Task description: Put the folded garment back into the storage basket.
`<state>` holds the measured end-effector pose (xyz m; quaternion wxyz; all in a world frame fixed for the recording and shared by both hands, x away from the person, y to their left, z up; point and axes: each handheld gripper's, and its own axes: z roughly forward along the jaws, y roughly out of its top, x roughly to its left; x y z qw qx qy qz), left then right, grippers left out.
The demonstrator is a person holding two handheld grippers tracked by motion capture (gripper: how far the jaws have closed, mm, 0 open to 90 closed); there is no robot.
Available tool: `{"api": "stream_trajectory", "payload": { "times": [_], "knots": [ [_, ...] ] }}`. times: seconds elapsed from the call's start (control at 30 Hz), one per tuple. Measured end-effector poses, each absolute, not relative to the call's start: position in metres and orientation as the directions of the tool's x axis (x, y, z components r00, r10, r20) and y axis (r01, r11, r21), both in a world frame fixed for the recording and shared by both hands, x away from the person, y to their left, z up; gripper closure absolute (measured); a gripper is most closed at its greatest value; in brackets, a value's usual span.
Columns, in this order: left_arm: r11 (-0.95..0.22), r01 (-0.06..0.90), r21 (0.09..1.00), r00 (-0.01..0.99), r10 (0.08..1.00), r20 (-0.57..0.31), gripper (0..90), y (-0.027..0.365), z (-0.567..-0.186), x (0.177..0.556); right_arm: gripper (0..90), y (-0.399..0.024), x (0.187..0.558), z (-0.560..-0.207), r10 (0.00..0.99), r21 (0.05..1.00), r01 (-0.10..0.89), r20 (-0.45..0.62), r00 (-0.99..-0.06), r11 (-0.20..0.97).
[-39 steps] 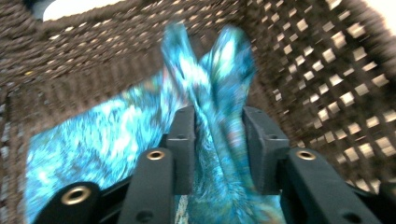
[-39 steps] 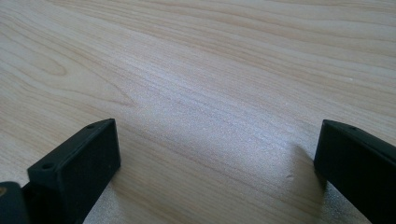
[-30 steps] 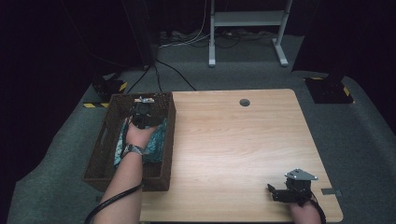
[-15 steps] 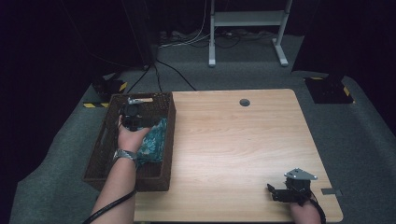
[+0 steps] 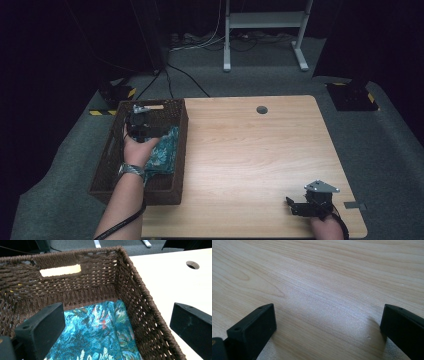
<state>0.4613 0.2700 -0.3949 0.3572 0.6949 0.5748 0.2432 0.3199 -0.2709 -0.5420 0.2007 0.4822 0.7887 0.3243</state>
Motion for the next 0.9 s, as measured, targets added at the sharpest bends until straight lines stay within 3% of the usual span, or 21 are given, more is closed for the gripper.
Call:
{"api": "stream_trajectory", "payload": {
  "times": [0.9],
  "knots": [
    [-0.086,0.561,0.823,0.255,0.964,-0.074,0.0,0.23,-0.382,0.433,0.3,-0.271,0.32,-0.542,0.888,0.705,0.628,-0.003,-0.46,0.328]
  ]
}}
